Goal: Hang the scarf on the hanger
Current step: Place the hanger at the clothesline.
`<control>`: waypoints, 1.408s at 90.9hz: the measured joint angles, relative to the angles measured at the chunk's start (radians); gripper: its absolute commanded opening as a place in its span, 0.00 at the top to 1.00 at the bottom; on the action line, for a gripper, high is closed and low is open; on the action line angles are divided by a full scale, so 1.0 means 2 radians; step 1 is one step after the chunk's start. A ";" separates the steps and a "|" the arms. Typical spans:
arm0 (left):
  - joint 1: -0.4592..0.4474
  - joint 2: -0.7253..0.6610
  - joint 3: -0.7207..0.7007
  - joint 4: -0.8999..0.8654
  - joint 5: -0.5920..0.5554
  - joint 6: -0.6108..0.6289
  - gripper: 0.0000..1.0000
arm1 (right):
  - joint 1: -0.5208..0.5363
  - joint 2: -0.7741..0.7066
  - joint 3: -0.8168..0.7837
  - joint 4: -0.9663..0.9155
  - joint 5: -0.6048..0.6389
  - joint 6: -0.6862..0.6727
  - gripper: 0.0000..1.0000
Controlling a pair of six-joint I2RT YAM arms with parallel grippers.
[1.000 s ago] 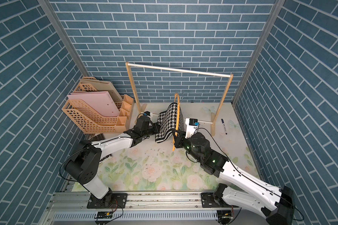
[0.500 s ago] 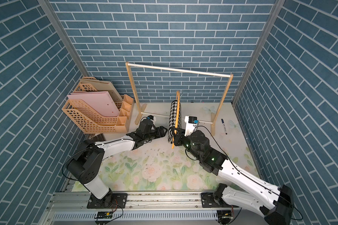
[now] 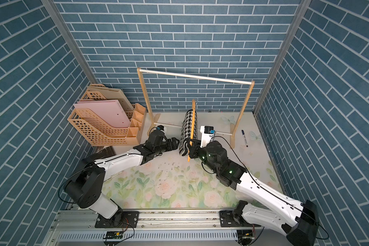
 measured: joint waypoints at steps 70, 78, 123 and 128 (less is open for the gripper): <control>0.003 -0.134 -0.009 -0.131 -0.188 0.062 0.02 | -0.143 0.187 0.194 -0.012 -0.097 -0.052 1.00; 0.005 -0.133 -0.008 -0.131 -0.191 0.065 0.02 | -0.149 0.200 0.199 -0.010 -0.106 -0.052 1.00; 0.014 -0.104 -0.003 -0.126 -0.190 0.072 0.02 | -0.176 0.235 0.205 0.016 -0.145 -0.055 1.00; 0.014 -0.104 -0.003 -0.125 -0.190 0.072 0.02 | -0.179 0.237 0.205 0.017 -0.147 -0.055 1.00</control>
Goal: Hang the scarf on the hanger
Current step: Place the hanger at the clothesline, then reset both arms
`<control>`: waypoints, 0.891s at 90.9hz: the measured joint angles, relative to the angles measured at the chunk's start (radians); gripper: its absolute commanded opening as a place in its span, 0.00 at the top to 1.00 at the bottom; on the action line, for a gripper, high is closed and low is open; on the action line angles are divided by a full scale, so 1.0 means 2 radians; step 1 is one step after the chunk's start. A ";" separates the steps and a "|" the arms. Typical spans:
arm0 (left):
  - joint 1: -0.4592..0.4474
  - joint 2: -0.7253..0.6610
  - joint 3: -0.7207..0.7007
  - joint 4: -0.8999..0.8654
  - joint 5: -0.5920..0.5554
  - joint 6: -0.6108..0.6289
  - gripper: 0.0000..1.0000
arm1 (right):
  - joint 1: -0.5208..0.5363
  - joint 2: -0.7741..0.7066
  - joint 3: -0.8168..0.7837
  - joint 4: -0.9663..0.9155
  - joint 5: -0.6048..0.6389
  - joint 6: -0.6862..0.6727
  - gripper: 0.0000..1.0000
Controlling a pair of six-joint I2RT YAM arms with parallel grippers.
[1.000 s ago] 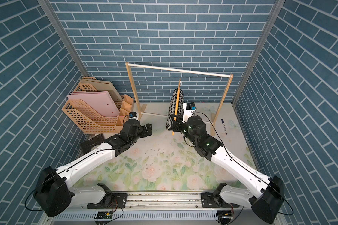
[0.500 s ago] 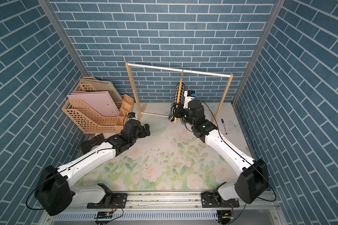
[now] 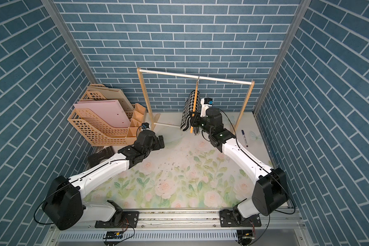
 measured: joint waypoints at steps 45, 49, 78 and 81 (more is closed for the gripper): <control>0.001 0.006 0.002 0.009 0.008 0.001 0.02 | -0.006 -0.001 -0.003 0.029 -0.012 -0.002 0.01; 0.001 0.006 0.002 0.009 0.009 0.001 0.02 | -0.006 -0.004 -0.009 0.033 -0.014 -0.005 0.00; 0.005 0.009 0.002 0.024 0.002 0.027 0.00 | -0.006 -0.074 -0.128 0.019 -0.026 -0.019 0.00; 0.006 0.008 0.002 0.025 -0.002 0.032 0.00 | -0.006 -0.085 -0.138 0.013 -0.030 -0.028 0.00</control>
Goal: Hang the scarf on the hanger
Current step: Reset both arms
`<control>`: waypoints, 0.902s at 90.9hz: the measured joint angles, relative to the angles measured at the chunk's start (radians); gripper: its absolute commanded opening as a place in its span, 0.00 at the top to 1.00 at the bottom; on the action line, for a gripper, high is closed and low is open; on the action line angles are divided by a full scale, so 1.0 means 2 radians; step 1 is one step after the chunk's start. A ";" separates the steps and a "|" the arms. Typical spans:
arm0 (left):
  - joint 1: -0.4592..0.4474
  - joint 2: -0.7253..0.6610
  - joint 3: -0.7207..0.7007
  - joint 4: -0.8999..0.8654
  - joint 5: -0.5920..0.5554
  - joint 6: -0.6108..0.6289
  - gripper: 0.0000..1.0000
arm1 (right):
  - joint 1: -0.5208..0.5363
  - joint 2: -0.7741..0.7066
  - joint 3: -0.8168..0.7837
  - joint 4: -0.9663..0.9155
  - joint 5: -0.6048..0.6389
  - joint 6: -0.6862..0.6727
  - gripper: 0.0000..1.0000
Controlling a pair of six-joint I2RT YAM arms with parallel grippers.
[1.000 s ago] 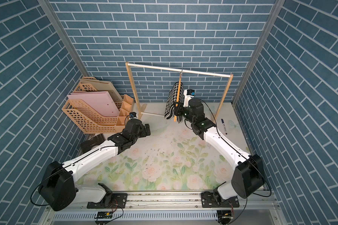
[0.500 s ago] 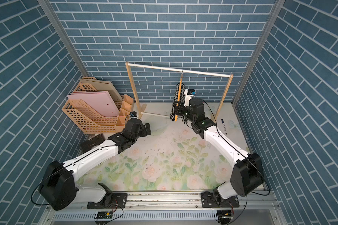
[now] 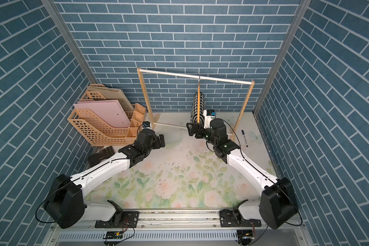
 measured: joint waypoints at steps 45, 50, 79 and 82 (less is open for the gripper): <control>0.076 -0.197 -0.207 0.190 -0.183 0.072 0.00 | 0.005 -0.227 -0.275 -0.011 0.230 -0.152 0.00; 0.095 -0.202 -0.248 0.227 -0.200 0.087 0.00 | -0.012 -0.216 -0.283 0.018 0.261 -0.176 0.00; 0.168 -0.088 -0.342 0.420 -0.146 0.162 0.00 | -0.139 -0.062 -0.355 0.298 0.286 -0.261 0.00; 0.168 -0.072 -0.343 0.442 -0.135 0.170 0.00 | -0.147 -0.050 -0.369 0.322 0.283 -0.267 0.00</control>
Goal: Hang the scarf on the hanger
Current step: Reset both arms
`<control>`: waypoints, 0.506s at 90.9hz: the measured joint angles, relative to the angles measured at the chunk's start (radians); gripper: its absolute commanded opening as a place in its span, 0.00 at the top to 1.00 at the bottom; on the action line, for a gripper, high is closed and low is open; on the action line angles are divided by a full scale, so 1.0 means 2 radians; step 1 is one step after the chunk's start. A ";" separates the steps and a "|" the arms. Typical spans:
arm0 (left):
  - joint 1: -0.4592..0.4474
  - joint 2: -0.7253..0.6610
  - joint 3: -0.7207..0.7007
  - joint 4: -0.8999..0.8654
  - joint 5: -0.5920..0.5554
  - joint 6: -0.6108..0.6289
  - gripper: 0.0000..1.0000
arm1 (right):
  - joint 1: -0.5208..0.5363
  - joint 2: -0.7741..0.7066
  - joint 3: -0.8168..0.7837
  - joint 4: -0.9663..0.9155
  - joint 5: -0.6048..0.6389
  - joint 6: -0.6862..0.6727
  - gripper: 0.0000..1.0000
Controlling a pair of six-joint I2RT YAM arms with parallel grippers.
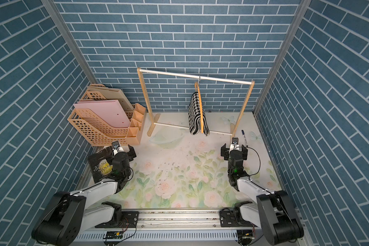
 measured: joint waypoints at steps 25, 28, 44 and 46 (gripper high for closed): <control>0.010 0.094 0.022 0.078 0.065 0.044 0.00 | -0.074 0.099 -0.056 0.207 -0.062 -0.020 0.00; 0.011 0.093 0.018 0.093 0.066 0.049 0.00 | -0.081 0.121 -0.055 0.230 -0.073 -0.020 0.00; 0.042 0.117 -0.055 0.241 0.093 0.060 0.00 | -0.091 0.163 -0.032 0.241 -0.118 -0.020 0.00; 0.046 0.128 -0.057 0.249 0.099 0.060 0.00 | -0.091 0.163 -0.031 0.244 -0.121 -0.020 0.00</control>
